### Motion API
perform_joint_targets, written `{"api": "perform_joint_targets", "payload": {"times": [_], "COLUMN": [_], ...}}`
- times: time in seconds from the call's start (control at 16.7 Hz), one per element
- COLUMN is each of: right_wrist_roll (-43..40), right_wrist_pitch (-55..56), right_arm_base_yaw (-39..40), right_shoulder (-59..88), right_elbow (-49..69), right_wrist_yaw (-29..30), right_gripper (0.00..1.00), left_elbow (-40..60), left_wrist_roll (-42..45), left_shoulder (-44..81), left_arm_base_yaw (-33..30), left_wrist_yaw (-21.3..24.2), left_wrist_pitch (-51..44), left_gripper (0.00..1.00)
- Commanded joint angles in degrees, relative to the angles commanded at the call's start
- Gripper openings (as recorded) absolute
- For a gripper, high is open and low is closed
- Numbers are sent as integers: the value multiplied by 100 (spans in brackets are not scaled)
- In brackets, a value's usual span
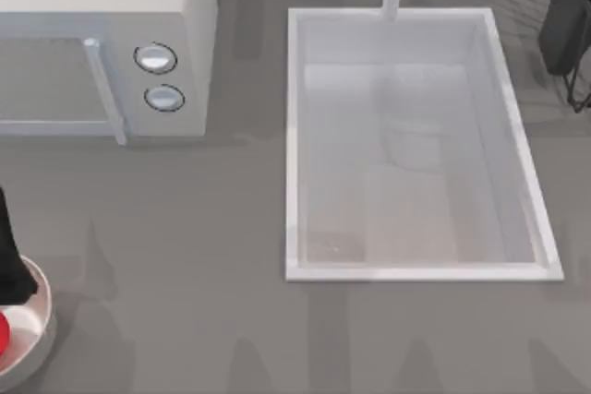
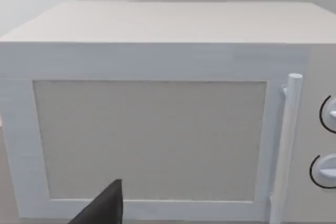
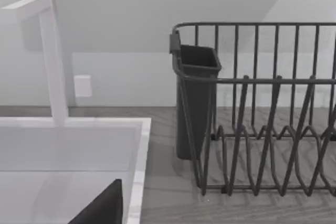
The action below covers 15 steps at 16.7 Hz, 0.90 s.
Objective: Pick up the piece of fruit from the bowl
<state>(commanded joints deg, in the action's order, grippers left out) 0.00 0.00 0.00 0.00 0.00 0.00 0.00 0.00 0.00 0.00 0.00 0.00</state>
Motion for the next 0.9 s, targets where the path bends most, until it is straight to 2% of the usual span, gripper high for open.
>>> {"api": "perform_joint_targets", "payload": {"times": [0.66, 0.9], "right_wrist_roll": [0, 0], "right_wrist_pitch": [0, 0], "right_arm_base_yaw": [0, 0], "right_shoulder": [0, 0], "right_elbow": [0, 0], "right_wrist_yaw": [0, 0], "right_gripper": [100, 100], "left_elbow": [8, 518], "left_wrist_roll": [1, 80], "left_shoulder": [9, 632], "left_arm_base_yaw": [1, 70], "left_wrist_yaw": [0, 0], "left_wrist_pitch": [-9, -617], "left_gripper": [100, 100]}}
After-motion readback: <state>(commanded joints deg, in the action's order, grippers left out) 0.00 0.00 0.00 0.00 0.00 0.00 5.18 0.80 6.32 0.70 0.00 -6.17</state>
